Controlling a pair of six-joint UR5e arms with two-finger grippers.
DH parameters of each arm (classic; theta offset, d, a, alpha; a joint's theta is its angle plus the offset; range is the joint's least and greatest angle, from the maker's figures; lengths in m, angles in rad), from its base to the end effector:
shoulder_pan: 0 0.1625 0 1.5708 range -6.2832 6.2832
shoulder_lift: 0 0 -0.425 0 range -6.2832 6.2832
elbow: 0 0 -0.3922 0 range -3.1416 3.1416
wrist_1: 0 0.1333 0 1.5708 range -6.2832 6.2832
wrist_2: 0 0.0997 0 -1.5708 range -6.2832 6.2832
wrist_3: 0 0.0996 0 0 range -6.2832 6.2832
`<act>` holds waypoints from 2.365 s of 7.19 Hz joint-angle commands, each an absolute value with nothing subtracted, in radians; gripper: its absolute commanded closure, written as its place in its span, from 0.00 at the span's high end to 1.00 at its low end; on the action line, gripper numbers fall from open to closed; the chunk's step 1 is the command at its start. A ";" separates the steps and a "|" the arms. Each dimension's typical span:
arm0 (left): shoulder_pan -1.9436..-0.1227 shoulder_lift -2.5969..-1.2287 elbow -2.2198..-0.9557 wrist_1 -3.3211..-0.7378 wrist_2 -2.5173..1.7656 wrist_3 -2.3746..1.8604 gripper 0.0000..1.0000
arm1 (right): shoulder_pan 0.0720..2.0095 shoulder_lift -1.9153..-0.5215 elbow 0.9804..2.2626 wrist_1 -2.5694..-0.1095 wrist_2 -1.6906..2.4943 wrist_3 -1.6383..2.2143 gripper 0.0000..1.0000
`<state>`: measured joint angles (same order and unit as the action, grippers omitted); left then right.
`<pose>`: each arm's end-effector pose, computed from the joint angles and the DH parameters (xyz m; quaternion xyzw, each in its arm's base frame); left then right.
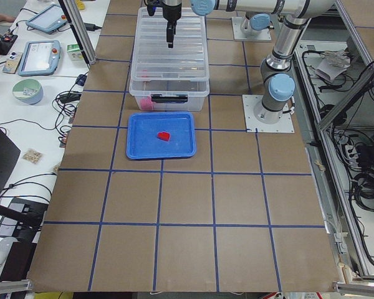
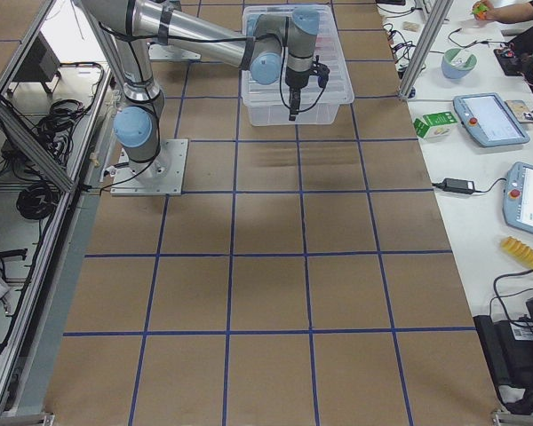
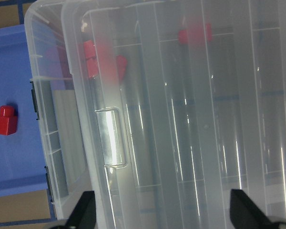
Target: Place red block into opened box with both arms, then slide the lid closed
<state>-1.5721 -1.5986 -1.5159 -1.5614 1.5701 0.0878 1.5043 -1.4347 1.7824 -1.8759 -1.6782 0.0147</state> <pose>-0.1340 -0.5070 0.5021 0.0445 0.9988 -0.0182 0.0004 0.0877 -0.5288 0.3468 -0.0394 -0.9976 -0.0227 0.0531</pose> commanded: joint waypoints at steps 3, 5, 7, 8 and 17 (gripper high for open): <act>-1.572 -1.594 -1.514 -1.551 1.572 0.089 1.00 | 1.343 -1.443 1.784 -1.871 -1.772 -0.150 1.00; -1.577 -1.577 -1.506 -1.563 1.565 0.094 1.00 | 1.302 -1.445 1.784 -1.871 -1.770 -0.187 1.00; -1.575 -1.603 -1.513 -1.549 1.574 0.092 1.00 | 1.301 -1.448 1.784 -1.870 -1.770 -0.189 1.00; -1.574 -1.601 -1.519 -1.549 1.575 0.095 1.00 | 1.304 -1.450 1.781 -1.868 -1.761 -0.187 1.00; -1.325 -1.676 -1.526 -1.507 1.646 0.350 1.00 | 1.623 -1.569 1.514 -1.574 -1.537 0.091 1.00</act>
